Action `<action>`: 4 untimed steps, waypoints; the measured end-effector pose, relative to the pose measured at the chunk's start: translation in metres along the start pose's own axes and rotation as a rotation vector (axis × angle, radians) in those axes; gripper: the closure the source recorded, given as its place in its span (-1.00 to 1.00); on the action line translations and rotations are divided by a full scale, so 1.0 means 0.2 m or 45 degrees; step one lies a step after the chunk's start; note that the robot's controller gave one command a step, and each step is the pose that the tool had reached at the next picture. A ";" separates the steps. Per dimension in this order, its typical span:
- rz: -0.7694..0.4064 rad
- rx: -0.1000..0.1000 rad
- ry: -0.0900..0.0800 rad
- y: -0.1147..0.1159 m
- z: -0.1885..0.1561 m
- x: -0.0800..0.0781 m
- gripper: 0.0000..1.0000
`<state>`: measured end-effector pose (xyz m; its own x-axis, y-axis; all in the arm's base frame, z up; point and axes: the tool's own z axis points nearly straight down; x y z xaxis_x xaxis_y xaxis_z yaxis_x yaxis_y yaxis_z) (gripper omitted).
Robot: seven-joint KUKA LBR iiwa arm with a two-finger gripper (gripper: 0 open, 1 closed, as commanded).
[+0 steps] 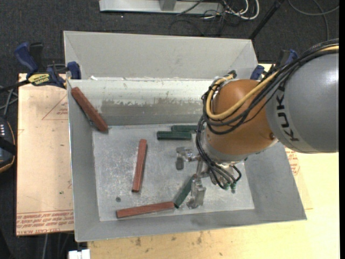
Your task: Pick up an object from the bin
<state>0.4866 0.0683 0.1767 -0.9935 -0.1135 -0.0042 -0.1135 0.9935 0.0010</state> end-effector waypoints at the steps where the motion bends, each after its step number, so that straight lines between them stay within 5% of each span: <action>1: -0.154 0.000 -0.001 -0.17 0.36 0.01 -1.00; 2: -0.285 -0.002 0.004 -0.11 0.53 -0.01 1.00; 3: -0.285 -0.002 0.004 -0.11 0.53 -0.01 1.00; 4: -0.312 -0.001 0.003 -0.13 -0.47 -0.01 1.00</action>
Offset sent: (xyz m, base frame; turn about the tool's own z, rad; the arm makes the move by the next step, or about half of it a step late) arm 0.0036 -0.0221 -0.1067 -0.2255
